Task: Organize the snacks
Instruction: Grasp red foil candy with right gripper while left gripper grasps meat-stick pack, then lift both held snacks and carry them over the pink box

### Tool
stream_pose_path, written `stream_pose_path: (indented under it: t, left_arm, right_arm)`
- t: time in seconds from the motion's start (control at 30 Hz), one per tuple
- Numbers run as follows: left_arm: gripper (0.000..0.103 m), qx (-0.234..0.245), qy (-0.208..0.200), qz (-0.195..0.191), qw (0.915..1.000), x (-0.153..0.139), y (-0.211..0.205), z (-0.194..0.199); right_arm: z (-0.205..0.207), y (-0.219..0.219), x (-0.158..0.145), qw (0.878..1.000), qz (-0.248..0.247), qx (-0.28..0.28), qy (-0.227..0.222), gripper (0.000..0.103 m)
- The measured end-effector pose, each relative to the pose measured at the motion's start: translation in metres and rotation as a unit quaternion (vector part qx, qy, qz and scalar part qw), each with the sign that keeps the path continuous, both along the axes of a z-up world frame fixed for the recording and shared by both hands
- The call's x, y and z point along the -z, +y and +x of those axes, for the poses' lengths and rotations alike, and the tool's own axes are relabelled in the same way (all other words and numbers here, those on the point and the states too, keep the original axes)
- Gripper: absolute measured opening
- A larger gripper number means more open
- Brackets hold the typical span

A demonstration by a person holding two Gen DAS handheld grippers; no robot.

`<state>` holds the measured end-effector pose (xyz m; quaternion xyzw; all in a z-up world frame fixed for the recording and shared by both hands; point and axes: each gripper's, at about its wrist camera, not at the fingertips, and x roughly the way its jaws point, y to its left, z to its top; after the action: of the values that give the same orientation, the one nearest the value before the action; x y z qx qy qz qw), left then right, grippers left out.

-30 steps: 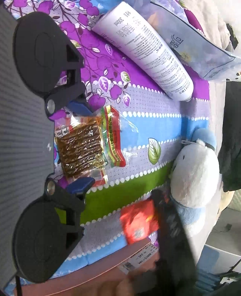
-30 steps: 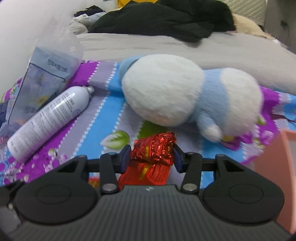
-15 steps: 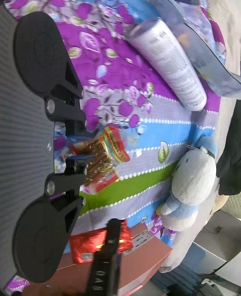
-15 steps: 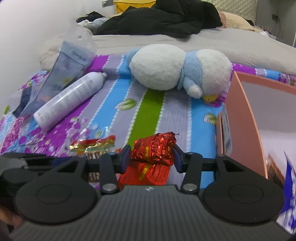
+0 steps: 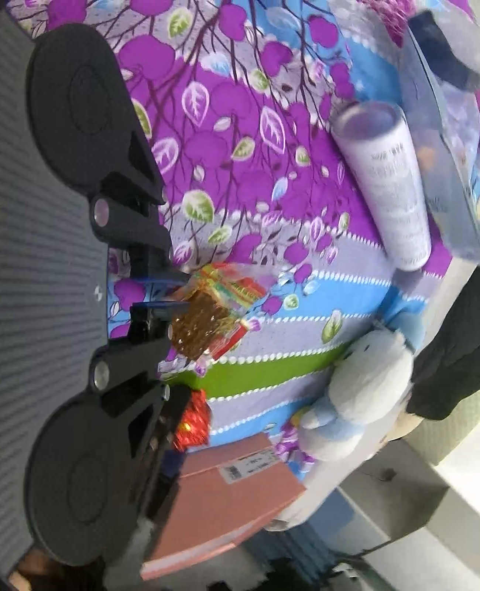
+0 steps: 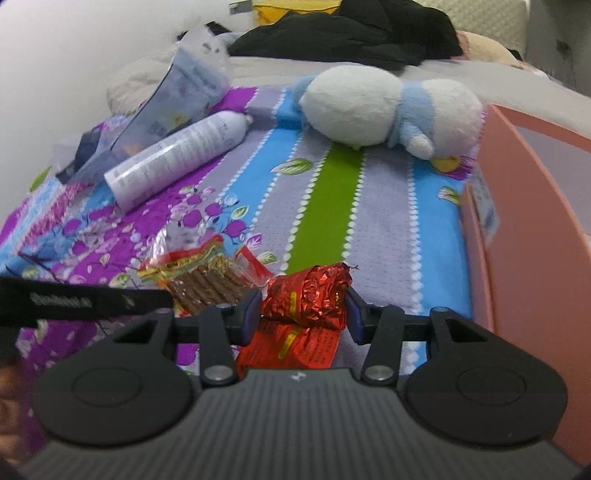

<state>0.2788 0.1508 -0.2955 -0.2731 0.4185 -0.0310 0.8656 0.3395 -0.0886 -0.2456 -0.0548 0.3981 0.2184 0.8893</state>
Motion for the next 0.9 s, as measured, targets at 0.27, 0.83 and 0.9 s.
stream_pose_path:
  t: [0.27, 0.83, 0.9]
  left_arm:
    - [0.041, -0.01, -0.004, -0.037, 0.9992, 0.01, 0.006, 0.006]
    - [0.053, -0.002, -0.022, -0.136, 0.9905, 0.017, 0.012, 0.023]
    - [0.053, -0.002, -0.026, -0.135, 0.9905, 0.018, 0.01, 0.024]
  right_arm:
    - [-0.004, 0.007, 0.013, 1.0, -0.002, -0.008, -0.011, 0.05]
    - [0.009, 0.014, 0.027, 0.999, 0.019, -0.023, -0.018, 0.05]
    - [0.008, 0.011, 0.027, 0.999, 0.023, -0.025, -0.017, 0.05]
